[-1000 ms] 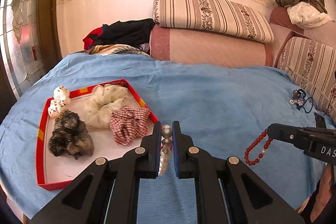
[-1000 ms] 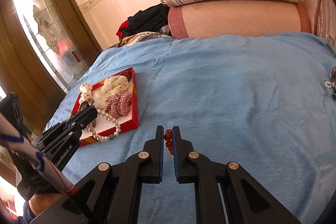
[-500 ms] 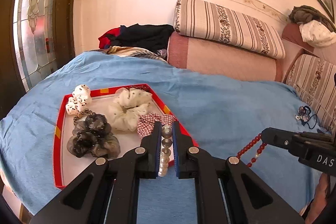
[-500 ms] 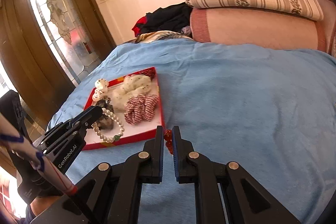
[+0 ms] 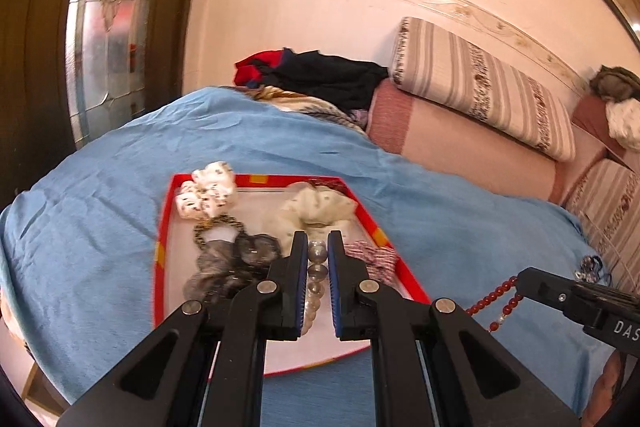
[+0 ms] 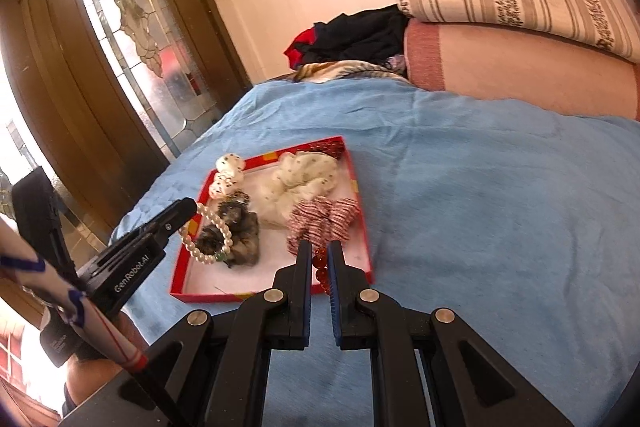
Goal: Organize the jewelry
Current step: 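Carry the pearl bracelet and red bead strand over the box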
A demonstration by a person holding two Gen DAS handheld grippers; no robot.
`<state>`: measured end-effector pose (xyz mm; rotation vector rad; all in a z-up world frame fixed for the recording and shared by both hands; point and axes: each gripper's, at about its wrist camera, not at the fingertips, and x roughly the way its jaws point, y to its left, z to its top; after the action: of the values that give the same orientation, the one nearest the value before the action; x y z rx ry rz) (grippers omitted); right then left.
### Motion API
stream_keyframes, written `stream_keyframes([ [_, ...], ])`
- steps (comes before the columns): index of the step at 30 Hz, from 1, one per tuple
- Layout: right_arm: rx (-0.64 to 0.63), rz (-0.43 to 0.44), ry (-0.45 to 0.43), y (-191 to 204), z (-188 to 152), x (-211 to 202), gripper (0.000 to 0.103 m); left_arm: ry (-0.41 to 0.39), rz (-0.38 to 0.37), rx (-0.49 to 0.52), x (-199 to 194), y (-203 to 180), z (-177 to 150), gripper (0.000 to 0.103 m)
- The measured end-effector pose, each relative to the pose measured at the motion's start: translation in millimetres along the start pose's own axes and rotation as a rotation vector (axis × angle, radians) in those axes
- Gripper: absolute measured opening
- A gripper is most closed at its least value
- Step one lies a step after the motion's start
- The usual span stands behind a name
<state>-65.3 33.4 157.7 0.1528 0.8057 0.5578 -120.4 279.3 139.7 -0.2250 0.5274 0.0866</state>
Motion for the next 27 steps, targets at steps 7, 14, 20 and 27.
stream_keyframes([
  [7, -0.027, 0.043, 0.019, 25, 8, 24, 0.008, 0.032, 0.035, -0.044, 9, 22, 1, 0.01],
  [14, -0.043, 0.085, 0.048, 49, 13, 52, 0.008, 0.067, 0.044, -0.022, 18, 18, -4, 0.01],
  [20, -0.037, 0.106, 0.093, 58, 12, 77, 0.008, 0.079, 0.08, -0.066, 22, 32, -6, 0.009],
  [27, -0.041, 0.105, 0.128, 55, 4, 96, 0.008, 0.121, 0.1, -0.08, 30, 40, -12, 0.009],
])
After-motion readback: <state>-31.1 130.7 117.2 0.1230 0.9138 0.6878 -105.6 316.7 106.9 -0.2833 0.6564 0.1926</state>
